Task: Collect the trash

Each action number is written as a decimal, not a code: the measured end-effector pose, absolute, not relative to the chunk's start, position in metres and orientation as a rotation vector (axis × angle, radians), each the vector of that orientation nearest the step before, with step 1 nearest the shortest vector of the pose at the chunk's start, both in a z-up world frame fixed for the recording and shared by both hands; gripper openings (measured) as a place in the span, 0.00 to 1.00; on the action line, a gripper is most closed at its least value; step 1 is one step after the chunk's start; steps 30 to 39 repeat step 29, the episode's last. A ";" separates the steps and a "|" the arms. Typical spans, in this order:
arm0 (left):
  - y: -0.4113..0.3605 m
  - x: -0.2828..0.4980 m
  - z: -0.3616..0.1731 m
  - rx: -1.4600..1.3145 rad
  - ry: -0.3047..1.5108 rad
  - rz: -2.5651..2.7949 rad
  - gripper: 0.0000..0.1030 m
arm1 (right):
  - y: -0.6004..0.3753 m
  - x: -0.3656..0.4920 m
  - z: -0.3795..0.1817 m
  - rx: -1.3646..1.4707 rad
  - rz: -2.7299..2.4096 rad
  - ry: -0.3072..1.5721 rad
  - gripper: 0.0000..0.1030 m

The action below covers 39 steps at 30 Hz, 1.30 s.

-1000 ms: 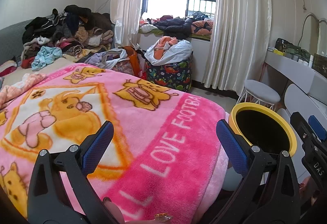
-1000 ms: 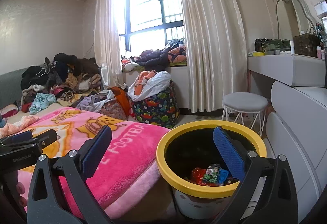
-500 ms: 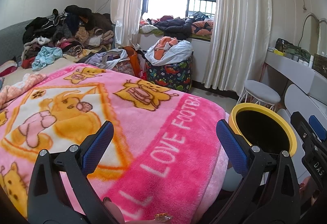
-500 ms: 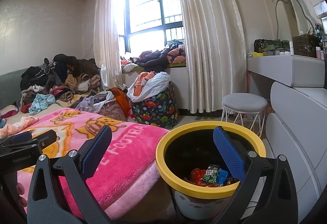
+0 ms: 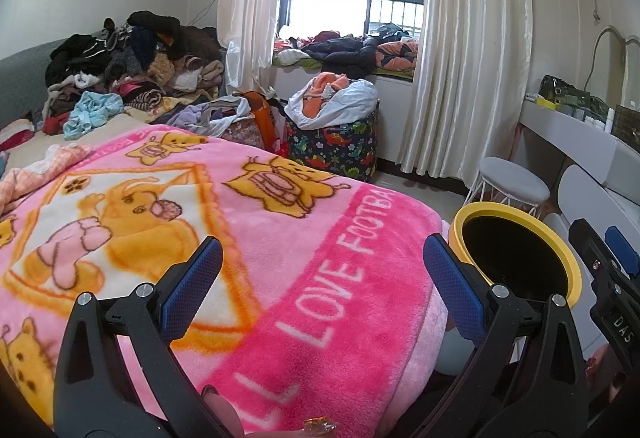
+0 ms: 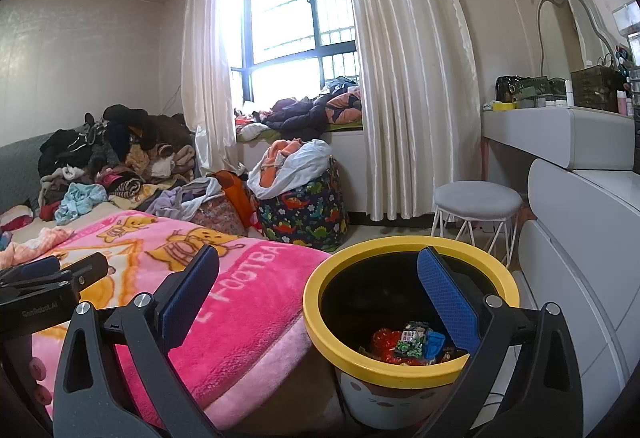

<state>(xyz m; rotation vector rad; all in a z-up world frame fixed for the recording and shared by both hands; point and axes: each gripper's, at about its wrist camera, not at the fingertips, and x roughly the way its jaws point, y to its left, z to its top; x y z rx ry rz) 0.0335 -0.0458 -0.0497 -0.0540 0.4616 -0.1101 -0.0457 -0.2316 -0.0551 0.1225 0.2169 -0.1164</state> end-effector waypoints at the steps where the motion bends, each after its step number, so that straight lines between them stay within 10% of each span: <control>1: -0.046 0.034 -0.049 -0.053 0.463 -0.110 0.89 | -0.232 -0.046 -0.055 0.123 -0.116 0.217 0.94; 16: -0.023 0.038 -0.050 -0.101 0.508 -0.070 0.90 | -0.218 -0.036 -0.048 0.087 -0.027 0.255 0.94; 29: 0.296 0.015 -0.119 -0.301 0.750 0.844 0.89 | 0.090 0.038 -0.073 -0.221 0.836 0.713 0.94; 39: 0.296 0.015 -0.119 -0.301 0.750 0.844 0.89 | 0.090 0.038 -0.073 -0.221 0.836 0.713 0.94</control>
